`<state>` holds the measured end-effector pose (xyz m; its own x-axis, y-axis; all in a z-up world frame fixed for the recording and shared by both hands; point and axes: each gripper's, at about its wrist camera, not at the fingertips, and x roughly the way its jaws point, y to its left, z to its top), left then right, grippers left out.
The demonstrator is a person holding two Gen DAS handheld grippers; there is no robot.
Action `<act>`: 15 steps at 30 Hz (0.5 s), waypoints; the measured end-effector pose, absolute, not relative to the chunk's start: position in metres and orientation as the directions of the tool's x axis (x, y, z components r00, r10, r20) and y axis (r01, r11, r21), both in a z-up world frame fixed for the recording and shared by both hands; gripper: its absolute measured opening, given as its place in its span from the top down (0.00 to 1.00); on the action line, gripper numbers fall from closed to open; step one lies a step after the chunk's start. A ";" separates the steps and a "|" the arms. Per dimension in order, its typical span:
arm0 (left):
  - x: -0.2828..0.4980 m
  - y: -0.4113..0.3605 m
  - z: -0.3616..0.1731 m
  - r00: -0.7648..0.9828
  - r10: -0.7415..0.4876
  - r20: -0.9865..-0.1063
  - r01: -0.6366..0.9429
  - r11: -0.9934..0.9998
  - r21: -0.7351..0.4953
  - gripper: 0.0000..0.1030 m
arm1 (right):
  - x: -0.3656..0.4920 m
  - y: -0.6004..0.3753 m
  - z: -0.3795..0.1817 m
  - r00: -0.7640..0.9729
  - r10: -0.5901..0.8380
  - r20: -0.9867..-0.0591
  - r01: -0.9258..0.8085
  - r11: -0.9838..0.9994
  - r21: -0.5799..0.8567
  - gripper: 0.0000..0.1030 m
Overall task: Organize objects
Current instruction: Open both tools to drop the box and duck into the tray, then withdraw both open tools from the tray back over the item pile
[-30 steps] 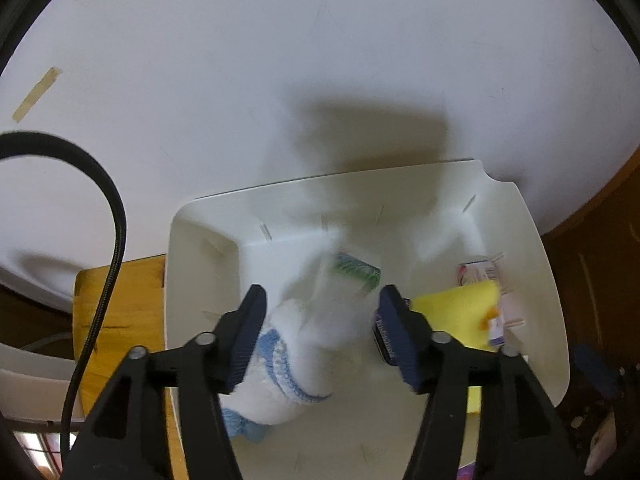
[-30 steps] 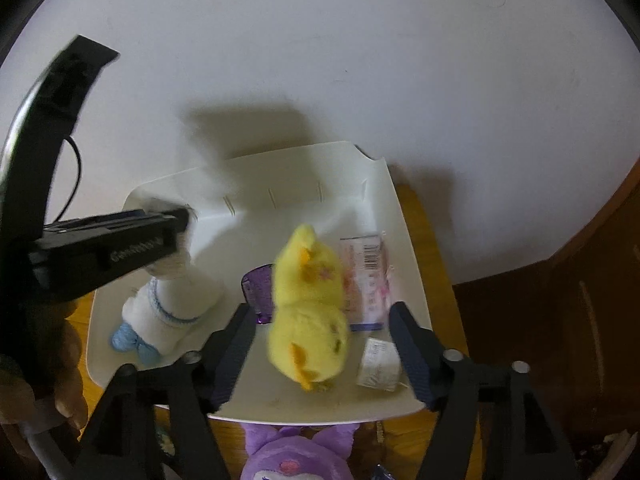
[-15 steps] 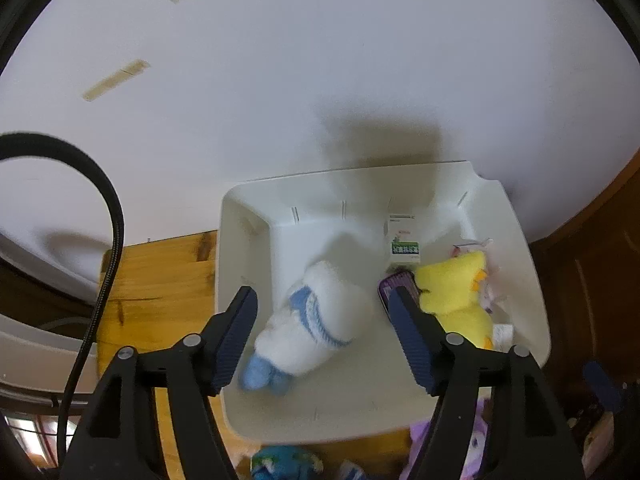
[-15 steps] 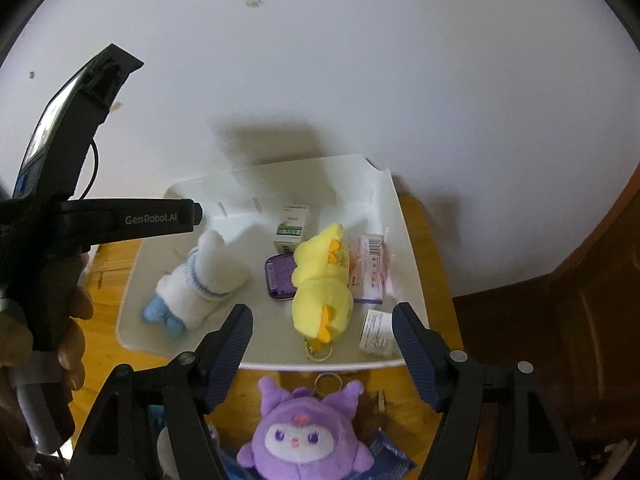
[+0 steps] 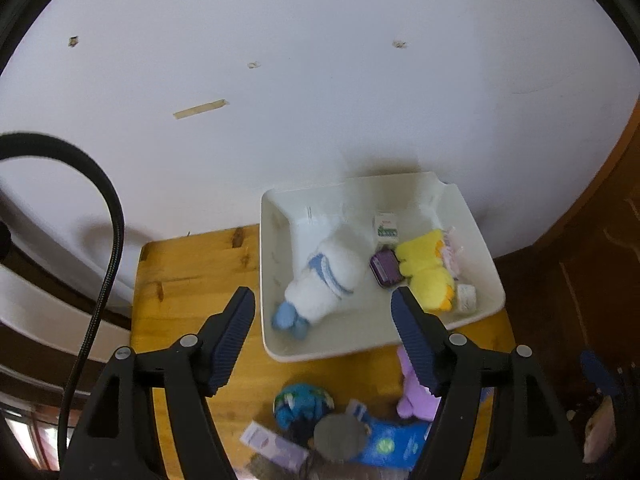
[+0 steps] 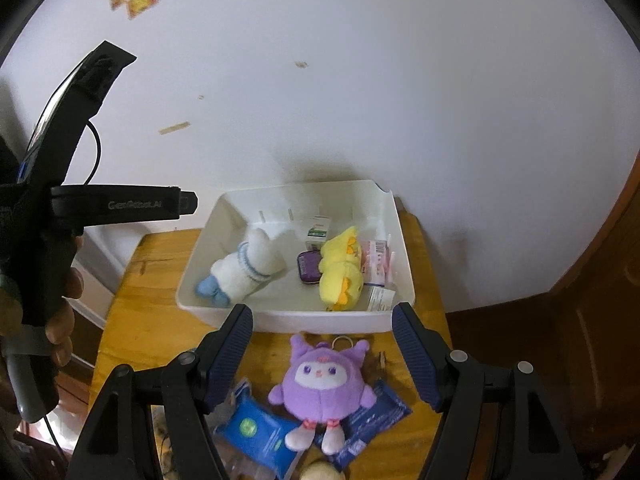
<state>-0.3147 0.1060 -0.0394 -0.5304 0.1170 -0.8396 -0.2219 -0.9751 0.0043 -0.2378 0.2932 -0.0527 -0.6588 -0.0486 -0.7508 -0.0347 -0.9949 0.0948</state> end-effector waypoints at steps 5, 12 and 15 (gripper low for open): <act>-0.284 0.103 -0.029 -0.544 0.129 -0.829 -0.245 -0.970 0.010 0.28 | -0.208 0.285 -0.037 -0.683 -0.070 -0.727 -0.005 -0.995 0.101 0.29; -0.247 0.097 -0.016 -0.549 0.167 -0.819 -0.269 -0.963 -0.016 0.28 | -0.171 0.278 -0.018 -0.713 -0.089 -0.696 0.028 -0.995 0.099 0.29; -0.231 0.094 -0.010 -0.558 0.179 -0.810 -0.273 -0.962 -0.024 0.28 | -0.159 0.277 -0.011 -0.725 -0.088 -0.683 0.034 -0.995 0.092 0.29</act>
<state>-0.2314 0.0942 -0.0104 -0.5584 0.1788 -0.8101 -0.2731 -0.9617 -0.0240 -0.1586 0.2768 -0.0115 -0.7250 -0.0881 -0.6831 0.0338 -0.9951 0.0925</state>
